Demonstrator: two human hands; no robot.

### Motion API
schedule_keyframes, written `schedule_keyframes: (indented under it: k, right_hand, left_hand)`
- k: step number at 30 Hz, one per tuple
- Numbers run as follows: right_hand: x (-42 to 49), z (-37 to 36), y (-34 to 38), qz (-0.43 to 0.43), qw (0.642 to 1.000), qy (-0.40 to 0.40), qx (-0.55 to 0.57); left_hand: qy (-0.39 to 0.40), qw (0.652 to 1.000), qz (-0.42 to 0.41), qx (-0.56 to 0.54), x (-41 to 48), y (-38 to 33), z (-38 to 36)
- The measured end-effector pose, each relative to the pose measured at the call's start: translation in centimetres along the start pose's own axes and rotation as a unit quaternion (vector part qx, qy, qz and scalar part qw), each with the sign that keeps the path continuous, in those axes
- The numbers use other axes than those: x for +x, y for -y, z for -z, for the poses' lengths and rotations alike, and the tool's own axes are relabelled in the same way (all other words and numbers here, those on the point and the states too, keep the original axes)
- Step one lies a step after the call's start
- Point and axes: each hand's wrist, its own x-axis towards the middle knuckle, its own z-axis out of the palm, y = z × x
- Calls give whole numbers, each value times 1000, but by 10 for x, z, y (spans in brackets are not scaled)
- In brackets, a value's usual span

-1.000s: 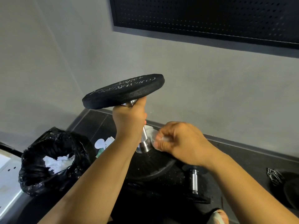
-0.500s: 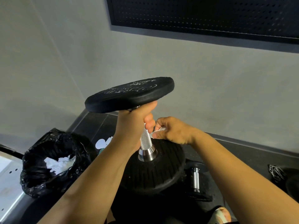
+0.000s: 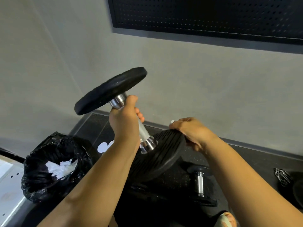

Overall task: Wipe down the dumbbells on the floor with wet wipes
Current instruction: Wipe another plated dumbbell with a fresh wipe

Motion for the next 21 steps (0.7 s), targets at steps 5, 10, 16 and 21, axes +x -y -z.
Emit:
schedule_keyframes:
  k: [5, 10, 16, 21]
  right_hand:
    - [5, -8, -1, 115, 988, -102, -33]
    - [-3, 3, 7, 120, 987, -34, -98]
    - [-31, -8, 13, 322, 888, -5, -329]
    - [-13, -20, 1, 285, 836, 30, -468]
  left_hand:
    - [-95, 992, 65, -59, 5, -3, 4]
    - [-62, 993, 76, -58, 5, -5, 12]
    - [-7, 1000, 19, -8, 0, -1, 15]
    - [44, 998, -6, 42, -6, -4, 13]
